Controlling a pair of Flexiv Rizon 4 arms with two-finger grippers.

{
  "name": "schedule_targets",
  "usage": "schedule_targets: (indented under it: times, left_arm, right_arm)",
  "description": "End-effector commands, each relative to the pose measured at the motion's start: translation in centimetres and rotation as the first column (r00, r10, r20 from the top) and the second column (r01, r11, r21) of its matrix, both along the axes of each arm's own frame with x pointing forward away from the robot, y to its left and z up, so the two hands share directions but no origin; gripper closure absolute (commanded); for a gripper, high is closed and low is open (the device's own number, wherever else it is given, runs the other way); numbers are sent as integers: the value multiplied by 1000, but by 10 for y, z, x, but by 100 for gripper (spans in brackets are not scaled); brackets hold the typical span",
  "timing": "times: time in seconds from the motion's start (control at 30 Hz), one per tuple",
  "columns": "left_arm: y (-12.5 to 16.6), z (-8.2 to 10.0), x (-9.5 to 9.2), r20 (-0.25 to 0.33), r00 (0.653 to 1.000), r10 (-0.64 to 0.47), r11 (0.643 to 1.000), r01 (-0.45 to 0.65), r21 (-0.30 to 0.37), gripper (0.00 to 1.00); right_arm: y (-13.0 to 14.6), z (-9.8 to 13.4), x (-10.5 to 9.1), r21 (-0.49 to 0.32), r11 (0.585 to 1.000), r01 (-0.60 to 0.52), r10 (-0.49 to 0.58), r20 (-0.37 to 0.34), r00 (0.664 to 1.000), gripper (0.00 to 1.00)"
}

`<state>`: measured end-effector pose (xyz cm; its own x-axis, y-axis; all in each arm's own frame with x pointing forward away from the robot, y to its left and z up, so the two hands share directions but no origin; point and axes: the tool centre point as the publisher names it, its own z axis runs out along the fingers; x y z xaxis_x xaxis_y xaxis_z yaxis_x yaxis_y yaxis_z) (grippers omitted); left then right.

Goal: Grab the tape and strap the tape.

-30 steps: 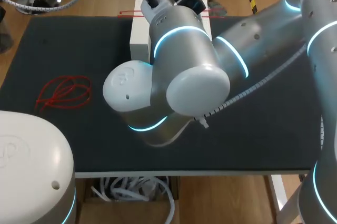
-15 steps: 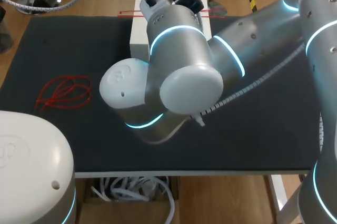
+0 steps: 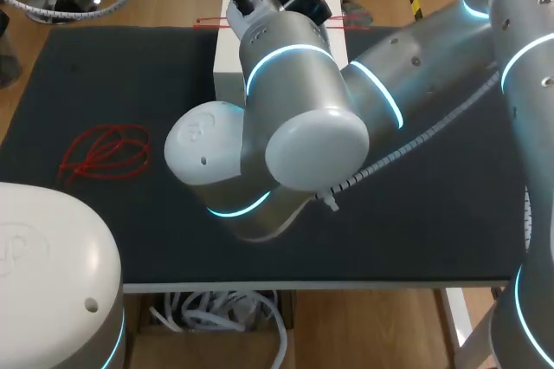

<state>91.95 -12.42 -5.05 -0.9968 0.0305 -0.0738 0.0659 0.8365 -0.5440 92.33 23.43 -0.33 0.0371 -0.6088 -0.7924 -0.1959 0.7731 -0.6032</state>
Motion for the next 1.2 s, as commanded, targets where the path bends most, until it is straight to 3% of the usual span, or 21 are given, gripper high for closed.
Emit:
schedule_targets:
  times: [0.03, 0.97, 1.2]
  left_arm:
    - [0, 1, 0, -2, 1000, 0, 1000, 0, 4, 100]
    - [0, 1, 0, -2, 1000, 0, 1000, 0, 4, 100]
    - [0, 1, 0, -2, 1000, 0, 1000, 0, 4, 100]
  right_arm:
    - [-1, 2, -1, -3, 1000, 6, -6, -5, 1000, 100]
    - [4, -2, 0, 3, 1000, 1, -1, -14, 1000, 100]
    - [2, 2, -4, 68, 997, -31, 34, -29, 999, 100]
